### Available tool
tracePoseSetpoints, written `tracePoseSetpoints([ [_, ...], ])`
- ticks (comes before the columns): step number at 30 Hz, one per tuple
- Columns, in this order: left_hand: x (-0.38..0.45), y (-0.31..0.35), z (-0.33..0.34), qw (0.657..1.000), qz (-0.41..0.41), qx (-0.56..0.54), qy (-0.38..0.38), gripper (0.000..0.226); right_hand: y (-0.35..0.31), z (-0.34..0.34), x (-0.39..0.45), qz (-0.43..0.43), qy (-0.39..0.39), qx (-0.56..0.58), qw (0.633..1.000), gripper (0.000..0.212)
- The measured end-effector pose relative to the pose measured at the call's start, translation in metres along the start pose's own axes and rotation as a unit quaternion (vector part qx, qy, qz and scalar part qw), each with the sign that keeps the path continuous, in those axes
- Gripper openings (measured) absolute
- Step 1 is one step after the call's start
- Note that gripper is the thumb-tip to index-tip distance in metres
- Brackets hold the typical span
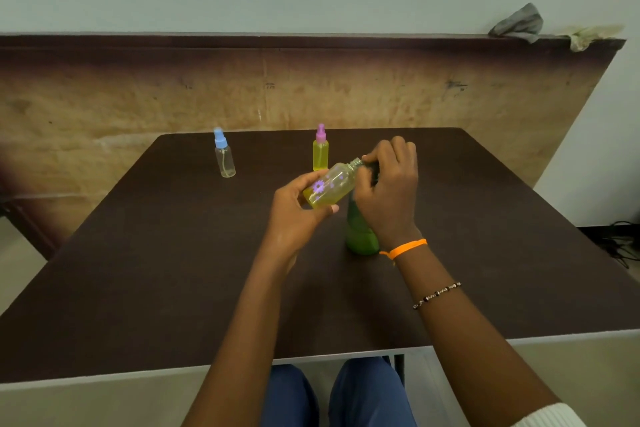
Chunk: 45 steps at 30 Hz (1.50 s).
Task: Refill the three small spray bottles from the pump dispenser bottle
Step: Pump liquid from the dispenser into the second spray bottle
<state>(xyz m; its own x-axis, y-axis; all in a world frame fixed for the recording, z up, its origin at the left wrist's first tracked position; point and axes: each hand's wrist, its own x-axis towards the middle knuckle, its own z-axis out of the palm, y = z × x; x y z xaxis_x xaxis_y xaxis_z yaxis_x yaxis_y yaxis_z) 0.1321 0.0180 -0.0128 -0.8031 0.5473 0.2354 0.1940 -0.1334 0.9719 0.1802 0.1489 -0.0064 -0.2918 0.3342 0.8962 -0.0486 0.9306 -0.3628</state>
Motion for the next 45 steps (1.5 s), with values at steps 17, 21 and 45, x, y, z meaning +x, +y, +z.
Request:
tracePoseSetpoints([
  [17, -0.001, 0.003, 0.003, 1.0, -0.005, 0.004, -0.003, 0.055, 0.004, 0.006, 0.001, -0.012, 0.021, 0.001, 1.0, 0.011],
  [21, -0.003, 0.004, 0.005, 1.0, -0.013, 0.006, 0.006, 0.055, 0.008, 0.011, -0.007, -0.012, 0.034, -0.009, 0.999, 0.01],
  [45, 0.003, 0.002, 0.003, 1.0, -0.001, 0.01, 0.003, 0.057, 0.005, 0.003, -0.004, -0.005, 0.021, 0.004, 1.0, 0.01],
])
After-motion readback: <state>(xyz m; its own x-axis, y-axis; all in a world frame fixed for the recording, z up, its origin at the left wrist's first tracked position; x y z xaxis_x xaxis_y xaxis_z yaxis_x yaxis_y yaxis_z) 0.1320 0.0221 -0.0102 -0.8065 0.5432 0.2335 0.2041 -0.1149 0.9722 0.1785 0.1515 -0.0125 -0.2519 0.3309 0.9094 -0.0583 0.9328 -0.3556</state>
